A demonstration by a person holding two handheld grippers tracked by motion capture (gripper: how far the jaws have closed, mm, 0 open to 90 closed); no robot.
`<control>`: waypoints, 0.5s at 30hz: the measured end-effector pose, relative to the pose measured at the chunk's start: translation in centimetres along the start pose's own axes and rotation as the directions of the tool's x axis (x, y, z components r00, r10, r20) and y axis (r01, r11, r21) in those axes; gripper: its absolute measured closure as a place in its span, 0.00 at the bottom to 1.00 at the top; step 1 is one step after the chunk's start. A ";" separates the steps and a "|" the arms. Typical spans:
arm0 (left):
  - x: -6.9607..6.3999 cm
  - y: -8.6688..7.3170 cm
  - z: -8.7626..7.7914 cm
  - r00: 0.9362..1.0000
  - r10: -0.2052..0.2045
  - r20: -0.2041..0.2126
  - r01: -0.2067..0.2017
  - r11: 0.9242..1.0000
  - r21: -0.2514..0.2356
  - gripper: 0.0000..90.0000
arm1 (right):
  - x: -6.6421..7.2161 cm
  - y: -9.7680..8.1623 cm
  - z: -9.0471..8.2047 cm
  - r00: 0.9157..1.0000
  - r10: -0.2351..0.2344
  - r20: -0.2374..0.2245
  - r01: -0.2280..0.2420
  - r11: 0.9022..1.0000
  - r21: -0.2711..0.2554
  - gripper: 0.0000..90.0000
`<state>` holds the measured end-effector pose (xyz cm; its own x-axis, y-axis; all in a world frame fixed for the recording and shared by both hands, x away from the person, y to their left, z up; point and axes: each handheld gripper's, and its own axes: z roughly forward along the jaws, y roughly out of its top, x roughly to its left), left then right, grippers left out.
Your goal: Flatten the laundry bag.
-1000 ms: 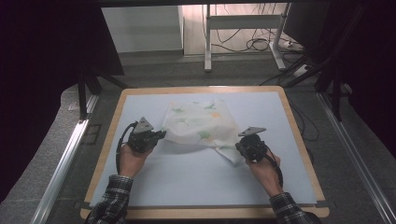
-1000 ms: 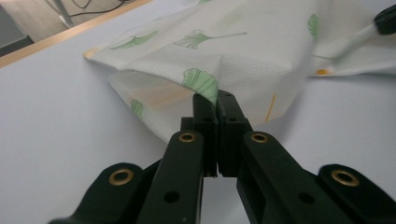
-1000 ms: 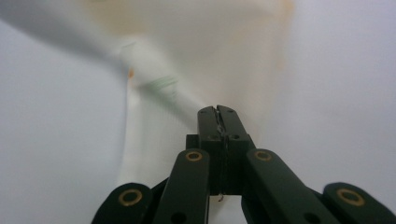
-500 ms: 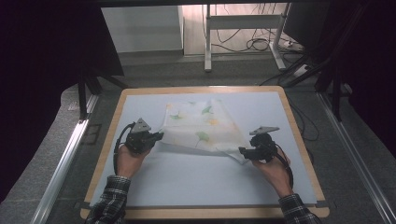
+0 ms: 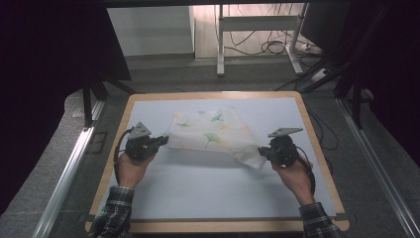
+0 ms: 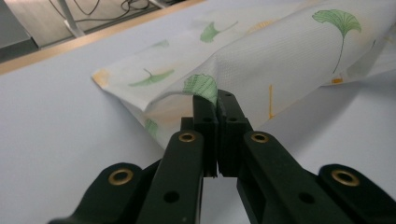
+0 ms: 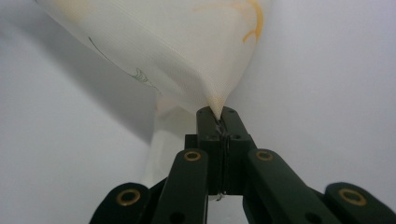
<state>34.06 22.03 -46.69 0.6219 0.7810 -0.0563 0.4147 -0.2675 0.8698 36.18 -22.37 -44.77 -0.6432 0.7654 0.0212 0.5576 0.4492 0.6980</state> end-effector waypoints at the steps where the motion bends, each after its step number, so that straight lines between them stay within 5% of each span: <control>1: -0.1 0.2 -0.3 1.000 0.001 0.000 -0.001 1.000 -0.010 0.98 | 0.1 0.4 -0.6 1.000 -0.008 0.002 0.008 1.000 -0.016 0.98; 6: -0.7 1.8 -2.4 1.000 0.021 -0.001 -0.021 0.997 -0.078 0.98 | 0.9 3.0 -4.6 0.998 -0.062 0.023 0.064 0.996 -0.062 0.98; 11: -1.4 3.8 -5.8 0.999 0.036 0.002 -0.035 0.985 -0.167 0.98 | 2.0 5.5 -8.9 0.993 -0.116 0.021 0.118 0.986 -0.121 0.97; 15: -1.7 5.4 -6.8 0.999 0.041 0.003 -0.039 0.979 -0.198 0.98 | 1.8 6.6 -10.2 0.993 -0.120 0.020 0.122 0.982 -0.145 0.97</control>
<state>30.75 23.11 -38.55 0.6405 0.7677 -0.0226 0.2505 -0.1810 0.9510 33.32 -22.70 -32.82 -0.6951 0.7148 -0.0772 0.3932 0.4679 0.7915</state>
